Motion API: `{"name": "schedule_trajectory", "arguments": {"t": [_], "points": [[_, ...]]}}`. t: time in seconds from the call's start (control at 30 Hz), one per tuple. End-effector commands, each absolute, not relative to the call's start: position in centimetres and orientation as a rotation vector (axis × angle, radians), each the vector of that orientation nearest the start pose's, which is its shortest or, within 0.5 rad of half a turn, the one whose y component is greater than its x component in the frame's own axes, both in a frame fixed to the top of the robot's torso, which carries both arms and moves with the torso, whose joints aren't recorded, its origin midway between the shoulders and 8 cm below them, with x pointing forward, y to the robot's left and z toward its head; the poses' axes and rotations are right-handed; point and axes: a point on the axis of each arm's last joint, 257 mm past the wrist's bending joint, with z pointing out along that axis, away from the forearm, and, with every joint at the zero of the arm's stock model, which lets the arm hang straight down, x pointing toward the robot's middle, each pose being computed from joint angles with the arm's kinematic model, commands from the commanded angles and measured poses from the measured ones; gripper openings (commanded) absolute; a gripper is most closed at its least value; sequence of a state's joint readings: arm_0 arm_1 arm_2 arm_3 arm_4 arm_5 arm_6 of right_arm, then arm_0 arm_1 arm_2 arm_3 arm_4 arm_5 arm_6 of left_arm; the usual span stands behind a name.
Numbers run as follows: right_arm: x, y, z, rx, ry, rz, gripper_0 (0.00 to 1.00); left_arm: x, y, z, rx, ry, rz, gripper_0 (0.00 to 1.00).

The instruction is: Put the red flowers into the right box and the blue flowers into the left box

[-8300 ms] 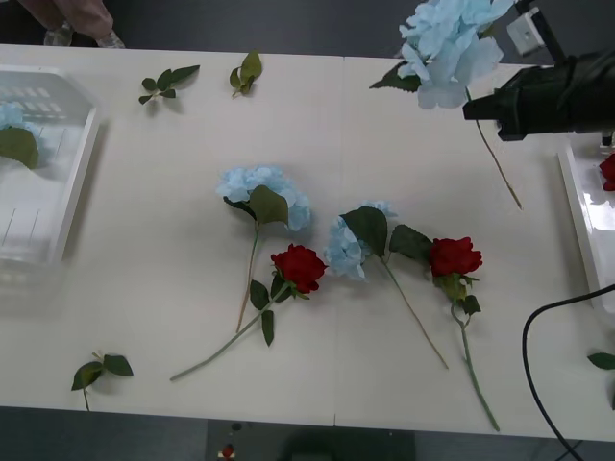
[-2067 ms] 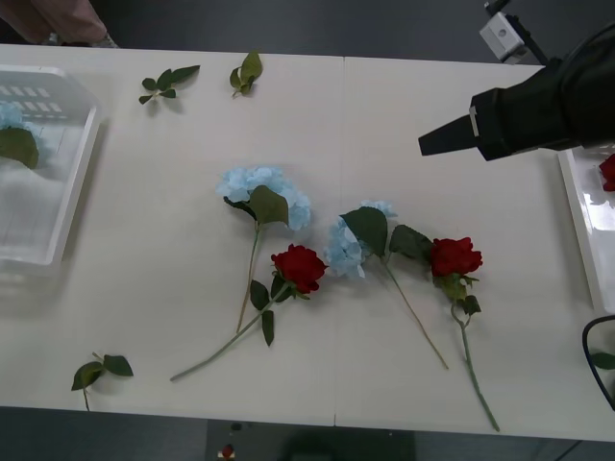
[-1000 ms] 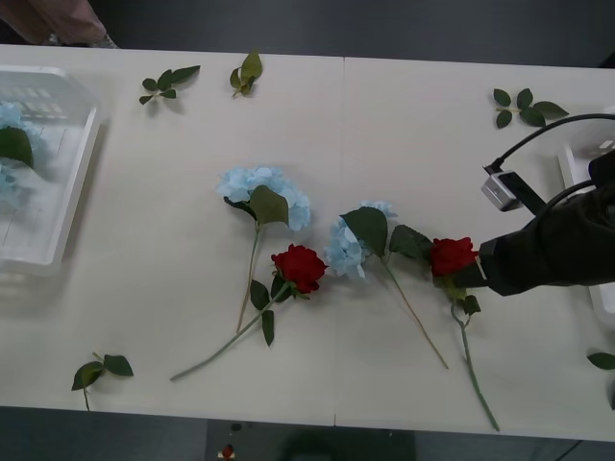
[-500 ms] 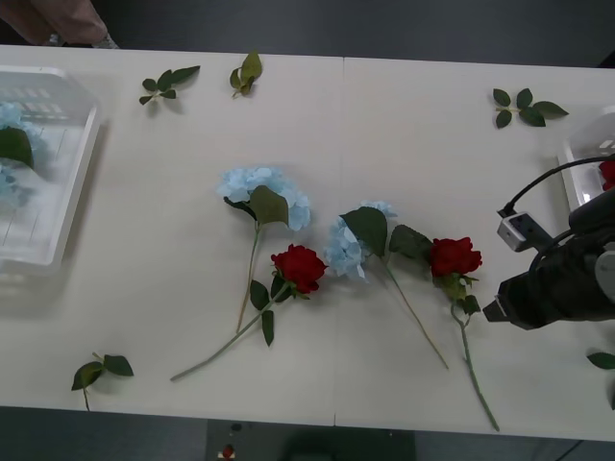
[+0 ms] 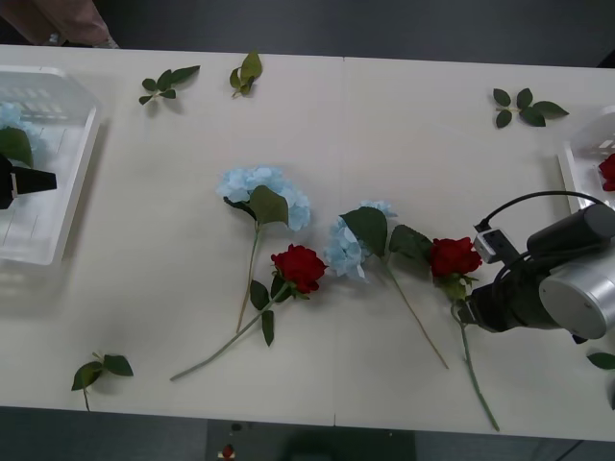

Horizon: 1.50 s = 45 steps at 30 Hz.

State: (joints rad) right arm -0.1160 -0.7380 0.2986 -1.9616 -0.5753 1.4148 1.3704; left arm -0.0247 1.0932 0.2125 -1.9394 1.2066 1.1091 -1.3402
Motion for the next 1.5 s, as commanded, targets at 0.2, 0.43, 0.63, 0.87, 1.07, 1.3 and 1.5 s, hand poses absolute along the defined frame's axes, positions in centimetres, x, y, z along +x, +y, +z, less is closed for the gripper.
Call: {"name": "schedule_trajectory", "arguments": {"t": [0.2, 0.43, 0.63, 0.87, 1.07, 1.3, 1.5], "points": [[40.6, -26.5, -33.2, -0.351, 2.677, -0.036, 1.00, 48.7, 33.5, -13.2, 0.063, 2.267, -0.312, 1.00], [40.8, -26.2, -34.1, -0.334, 2.685, -0.041, 1.00, 49.7, 30.1, -14.8, 0.146, 2.319, -0.259, 1.00], [41.3, -26.0, -35.2, -0.332, 2.674, -0.045, 1.00, 50.8, 26.4, -16.6, 0.163, 2.337, -0.221, 1.00], [41.6, -26.2, -36.1, -0.331, 2.665, -0.060, 1.00, 52.0, 22.3, -18.9, 0.185, 2.331, -0.130, 1.00], [41.5, -26.4, -36.5, -0.332, 2.669, -0.081, 1.00, 51.6, 19.3, -20.4, 0.241, 2.383, -0.131, 1.00], [41.2, -26.2, -36.8, -0.334, 2.679, -0.076, 0.23, 50.9, 16.1, -22.4, 0.338, 2.412, -0.124, 1.00], [41.1, -26.1, -36.8, -0.325, 2.682, -0.072, 0.00, 51.6, 13.9, -24.3, 0.379, 2.429, -0.100, 1.00]]}}
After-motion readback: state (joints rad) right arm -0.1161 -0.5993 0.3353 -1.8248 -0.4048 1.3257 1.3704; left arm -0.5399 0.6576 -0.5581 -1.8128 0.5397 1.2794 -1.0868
